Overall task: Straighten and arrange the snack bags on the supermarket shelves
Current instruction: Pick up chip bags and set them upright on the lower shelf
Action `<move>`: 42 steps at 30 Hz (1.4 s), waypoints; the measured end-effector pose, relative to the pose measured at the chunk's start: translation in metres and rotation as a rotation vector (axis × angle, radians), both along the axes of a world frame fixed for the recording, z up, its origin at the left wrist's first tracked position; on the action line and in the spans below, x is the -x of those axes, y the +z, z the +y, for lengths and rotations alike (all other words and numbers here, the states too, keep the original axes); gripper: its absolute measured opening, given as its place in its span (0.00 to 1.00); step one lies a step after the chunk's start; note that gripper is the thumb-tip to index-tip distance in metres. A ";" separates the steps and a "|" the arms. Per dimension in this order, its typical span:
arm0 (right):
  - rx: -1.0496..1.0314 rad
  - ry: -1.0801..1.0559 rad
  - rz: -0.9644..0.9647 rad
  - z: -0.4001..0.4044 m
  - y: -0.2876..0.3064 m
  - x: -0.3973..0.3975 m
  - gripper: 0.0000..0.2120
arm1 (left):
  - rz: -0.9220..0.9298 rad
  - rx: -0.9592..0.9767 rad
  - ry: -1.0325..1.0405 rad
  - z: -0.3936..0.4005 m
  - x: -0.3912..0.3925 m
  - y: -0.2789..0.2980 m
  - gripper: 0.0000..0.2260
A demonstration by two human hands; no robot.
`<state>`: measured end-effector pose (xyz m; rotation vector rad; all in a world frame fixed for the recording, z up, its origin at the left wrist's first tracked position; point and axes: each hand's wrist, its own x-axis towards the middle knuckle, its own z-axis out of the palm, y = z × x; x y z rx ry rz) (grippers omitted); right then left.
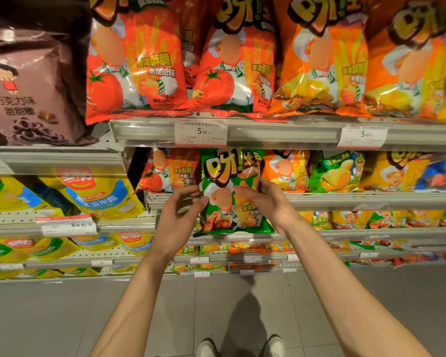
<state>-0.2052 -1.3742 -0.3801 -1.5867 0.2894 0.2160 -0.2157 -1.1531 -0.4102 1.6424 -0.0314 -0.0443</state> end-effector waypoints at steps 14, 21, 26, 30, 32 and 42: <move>0.073 -0.201 -0.021 -0.065 -0.009 0.102 0.13 | -0.010 0.016 0.038 -0.036 0.047 -0.004 0.08; 0.034 -0.334 -0.050 -0.138 -0.010 0.163 0.21 | -0.078 -0.020 -0.018 -0.114 0.077 0.013 0.06; 0.044 -0.404 -0.099 -0.214 -0.008 0.208 0.15 | -0.113 -0.035 -0.062 -0.190 0.105 0.023 0.07; -0.055 -0.503 -0.135 -0.283 -0.006 0.242 0.12 | -0.103 -0.024 -0.105 -0.264 0.129 0.030 0.09; -0.074 -0.534 -0.173 -0.317 -0.006 0.258 0.13 | -0.130 -0.015 -0.114 -0.302 0.139 0.031 0.11; -0.072 -0.720 -0.211 -0.463 0.003 0.326 0.10 | -0.183 -0.028 -0.338 -0.467 0.149 0.043 0.15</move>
